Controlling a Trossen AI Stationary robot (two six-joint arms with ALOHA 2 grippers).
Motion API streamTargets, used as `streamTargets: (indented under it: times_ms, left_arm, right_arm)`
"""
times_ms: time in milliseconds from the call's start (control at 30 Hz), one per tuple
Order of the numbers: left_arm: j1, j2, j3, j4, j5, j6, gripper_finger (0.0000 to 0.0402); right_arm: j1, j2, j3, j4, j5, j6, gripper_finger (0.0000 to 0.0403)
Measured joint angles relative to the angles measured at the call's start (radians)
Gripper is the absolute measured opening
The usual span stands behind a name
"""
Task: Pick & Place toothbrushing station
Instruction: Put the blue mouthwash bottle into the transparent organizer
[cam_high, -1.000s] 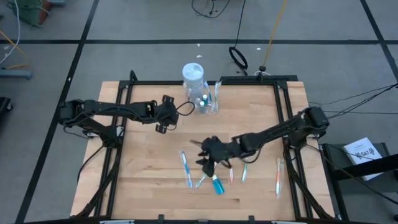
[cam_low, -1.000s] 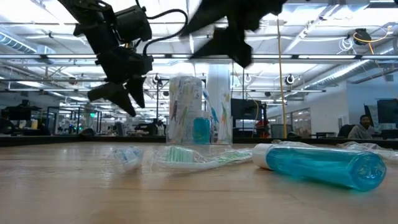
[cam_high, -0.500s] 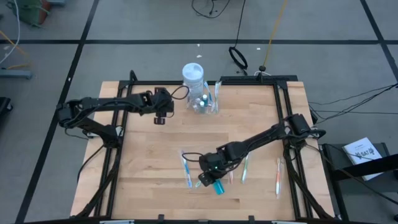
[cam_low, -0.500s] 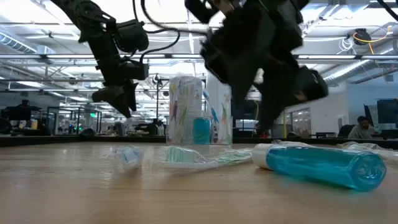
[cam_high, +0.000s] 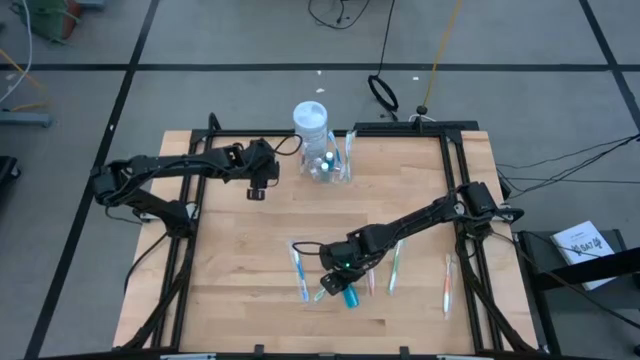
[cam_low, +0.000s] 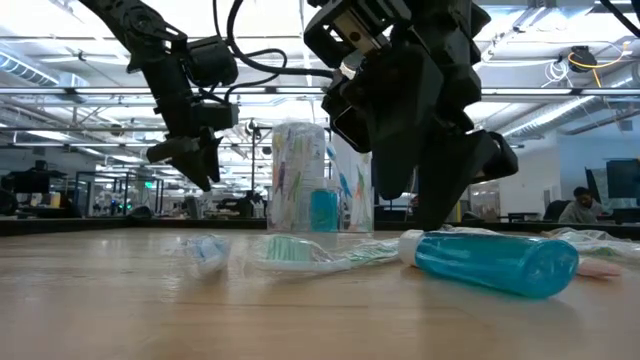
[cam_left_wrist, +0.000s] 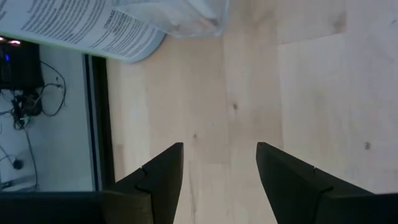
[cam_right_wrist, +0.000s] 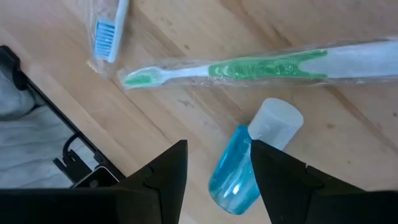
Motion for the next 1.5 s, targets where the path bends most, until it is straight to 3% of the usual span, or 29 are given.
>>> streamTargets:
  times_ms: [500,867,1067,1333,1500]
  left_arm:
    - [0.000,0.000,0.000,0.003,0.001,-0.001,0.0209]
    - [0.000,0.000,0.000,0.003,0.006,-0.001,0.0209]
    - [0.000,0.000,0.000,0.003,0.007,-0.001,0.0209]
    - [0.000,0.000,0.000,0.003,0.009,-0.001,0.0209]
    - [0.000,0.000,0.000,0.003,0.009,-0.001,0.0209]
  right_arm:
    - [-0.031,-0.039,-0.003,-0.118,0.016,-0.159,0.0169]
    - [-0.010,-0.066,-0.004,-0.143,0.106,-0.078,0.0169]
    - [-0.008,-0.062,-0.098,-0.071,0.105,-0.038,0.0169]
    - [-0.022,-0.068,-0.241,0.235,0.093,-0.013,0.0169]
    - [-0.024,-0.068,-0.266,0.254,0.081,-0.056,0.0158]
